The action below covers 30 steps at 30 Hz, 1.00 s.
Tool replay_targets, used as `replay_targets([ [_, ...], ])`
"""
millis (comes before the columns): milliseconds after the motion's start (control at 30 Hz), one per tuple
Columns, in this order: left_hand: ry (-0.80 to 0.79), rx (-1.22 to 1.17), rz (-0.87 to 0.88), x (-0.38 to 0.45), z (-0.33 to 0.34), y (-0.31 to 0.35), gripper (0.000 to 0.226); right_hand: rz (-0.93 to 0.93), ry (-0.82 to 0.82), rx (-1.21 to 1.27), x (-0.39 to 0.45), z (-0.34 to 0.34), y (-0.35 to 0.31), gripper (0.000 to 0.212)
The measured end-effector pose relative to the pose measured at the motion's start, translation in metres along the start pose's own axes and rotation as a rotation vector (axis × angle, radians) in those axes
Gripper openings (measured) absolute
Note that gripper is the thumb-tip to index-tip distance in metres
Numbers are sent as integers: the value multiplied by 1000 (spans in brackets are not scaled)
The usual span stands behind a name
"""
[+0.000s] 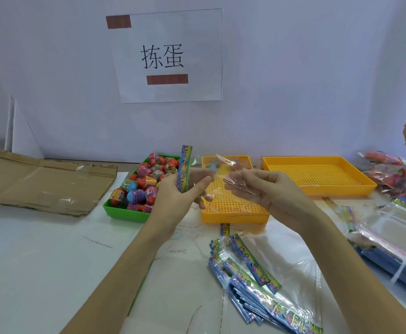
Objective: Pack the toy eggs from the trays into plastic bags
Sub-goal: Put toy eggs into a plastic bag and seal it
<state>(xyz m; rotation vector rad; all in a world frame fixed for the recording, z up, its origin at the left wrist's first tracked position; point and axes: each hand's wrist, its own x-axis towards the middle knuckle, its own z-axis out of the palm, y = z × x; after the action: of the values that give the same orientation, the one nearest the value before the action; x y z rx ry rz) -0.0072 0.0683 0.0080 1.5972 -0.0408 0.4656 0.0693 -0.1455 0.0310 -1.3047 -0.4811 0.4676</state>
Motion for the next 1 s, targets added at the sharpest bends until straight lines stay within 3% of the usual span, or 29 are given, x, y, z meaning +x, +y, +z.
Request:
replay_targets([
  [100,-36,19,-1,-1,-2,1,20,112,-116,153,1,0,-4,78],
  [233,-123,70,27,0,-3,2,26,193,-270,234,2,-8,-6,107],
  [300,-133,83,70,0,-5,1,36,171,-256,156,0,-7,-3,95],
  [367,-124,155,93,0,-3,2,45,47,-132,-55,0,-3,-1,56],
  [400,-105,174,76,0,-3,2,48,-24,-64,-156,-1,-1,0,40],
  [467,-55,68,-48,2,-1,0,48,-155,51,-334,-1,-1,2,27],
  [533,-17,-248,-244,4,1,1,32,-273,130,-452,0,1,4,22],
  [600,-3,-600,-422,6,0,1,57,-373,154,-541,1,4,5,19],
  [633,-17,-651,-469,7,-3,0,69,-421,150,-610,0,6,5,18],
  [800,-6,-359,-370,6,-4,-6,51,-493,111,-837,-3,18,9,26],
  [900,48,-262,-324,7,-10,-10,54,-400,130,-609,-3,21,5,47],
  [1000,27,-182,-220,7,-13,-9,43,-234,144,-302,-1,17,-3,49],
])
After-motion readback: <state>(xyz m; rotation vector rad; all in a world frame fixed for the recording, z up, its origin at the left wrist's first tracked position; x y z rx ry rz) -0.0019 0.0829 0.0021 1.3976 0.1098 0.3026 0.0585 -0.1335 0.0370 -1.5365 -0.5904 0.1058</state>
